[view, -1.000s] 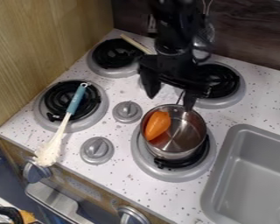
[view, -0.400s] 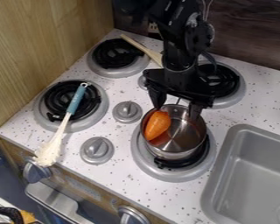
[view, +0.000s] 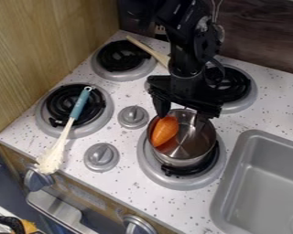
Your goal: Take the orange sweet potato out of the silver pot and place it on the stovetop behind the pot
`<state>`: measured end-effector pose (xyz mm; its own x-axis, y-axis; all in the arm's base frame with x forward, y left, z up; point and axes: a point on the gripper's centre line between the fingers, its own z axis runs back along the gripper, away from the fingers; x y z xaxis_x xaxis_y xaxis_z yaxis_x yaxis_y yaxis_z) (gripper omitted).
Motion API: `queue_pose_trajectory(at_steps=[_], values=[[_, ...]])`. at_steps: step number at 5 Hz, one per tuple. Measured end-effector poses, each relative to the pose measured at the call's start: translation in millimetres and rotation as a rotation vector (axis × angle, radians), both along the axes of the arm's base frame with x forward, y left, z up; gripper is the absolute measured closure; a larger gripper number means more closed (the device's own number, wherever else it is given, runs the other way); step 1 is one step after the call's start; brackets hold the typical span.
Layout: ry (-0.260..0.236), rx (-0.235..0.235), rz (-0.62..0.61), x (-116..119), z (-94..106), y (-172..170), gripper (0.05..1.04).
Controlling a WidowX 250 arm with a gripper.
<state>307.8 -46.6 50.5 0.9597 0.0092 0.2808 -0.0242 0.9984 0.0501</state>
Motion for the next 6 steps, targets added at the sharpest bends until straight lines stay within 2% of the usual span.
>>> queue_pose_trajectory(at_steps=[1, 3, 6], values=[[0.027, -0.003, 0.01, -15.7, -12.0, 4.4, 0.083], [0.026, -0.056, 0.008, -15.4, -14.1, 8.6, 0.083], [-0.021, -0.062, 0.035, -17.0, -21.9, 10.7, 0.083]])
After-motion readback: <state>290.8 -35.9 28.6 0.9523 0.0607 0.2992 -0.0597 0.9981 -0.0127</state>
